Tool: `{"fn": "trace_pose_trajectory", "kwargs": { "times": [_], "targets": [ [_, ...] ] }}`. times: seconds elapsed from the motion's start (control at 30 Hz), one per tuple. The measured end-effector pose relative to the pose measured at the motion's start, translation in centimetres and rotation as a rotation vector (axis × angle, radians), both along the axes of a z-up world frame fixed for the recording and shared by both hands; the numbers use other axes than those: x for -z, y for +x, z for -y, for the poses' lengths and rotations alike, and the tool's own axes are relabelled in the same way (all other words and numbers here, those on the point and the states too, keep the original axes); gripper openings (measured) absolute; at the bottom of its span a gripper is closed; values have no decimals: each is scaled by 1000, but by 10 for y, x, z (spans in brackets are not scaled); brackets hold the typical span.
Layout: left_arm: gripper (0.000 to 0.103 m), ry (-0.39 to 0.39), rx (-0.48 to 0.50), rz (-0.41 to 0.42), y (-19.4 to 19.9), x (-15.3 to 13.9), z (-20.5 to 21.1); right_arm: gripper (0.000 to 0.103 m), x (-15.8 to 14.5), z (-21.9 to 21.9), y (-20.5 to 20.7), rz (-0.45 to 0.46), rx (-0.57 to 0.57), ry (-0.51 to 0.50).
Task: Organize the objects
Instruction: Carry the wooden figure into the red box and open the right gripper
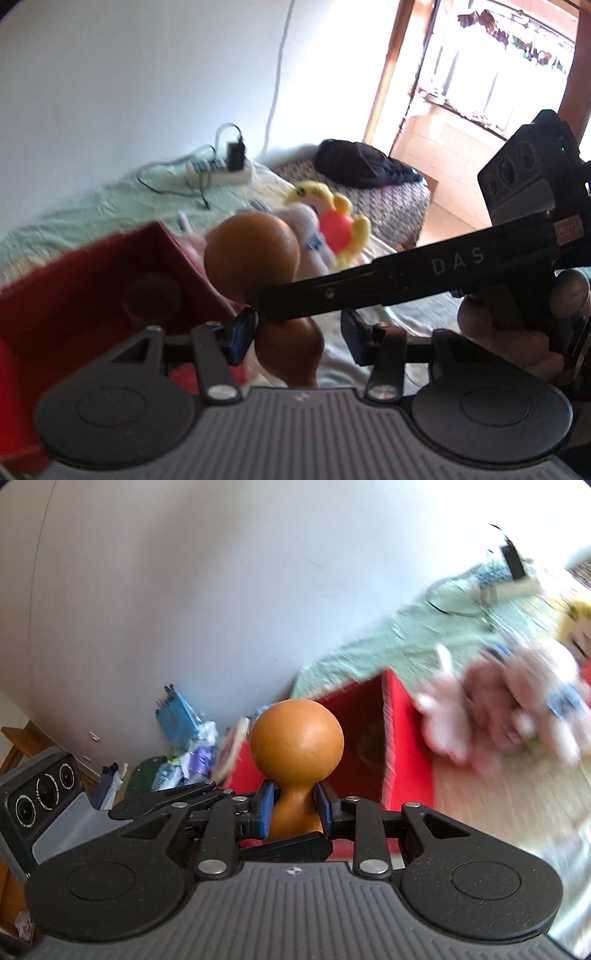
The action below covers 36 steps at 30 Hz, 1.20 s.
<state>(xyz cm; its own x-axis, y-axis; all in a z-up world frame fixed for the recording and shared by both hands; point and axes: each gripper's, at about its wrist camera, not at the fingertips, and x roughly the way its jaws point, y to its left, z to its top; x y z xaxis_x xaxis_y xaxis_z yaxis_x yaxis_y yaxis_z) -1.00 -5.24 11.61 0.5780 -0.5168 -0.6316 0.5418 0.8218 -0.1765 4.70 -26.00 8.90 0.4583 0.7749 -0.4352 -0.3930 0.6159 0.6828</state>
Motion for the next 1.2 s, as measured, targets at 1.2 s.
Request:
{"fn": "trace_pose_trajectory", "kwargs": {
  "times": [1.2],
  "targets": [
    [49,147,-256,-393,152,118,-93,21,89,-148,130,-221,-97,-450]
  ]
}}
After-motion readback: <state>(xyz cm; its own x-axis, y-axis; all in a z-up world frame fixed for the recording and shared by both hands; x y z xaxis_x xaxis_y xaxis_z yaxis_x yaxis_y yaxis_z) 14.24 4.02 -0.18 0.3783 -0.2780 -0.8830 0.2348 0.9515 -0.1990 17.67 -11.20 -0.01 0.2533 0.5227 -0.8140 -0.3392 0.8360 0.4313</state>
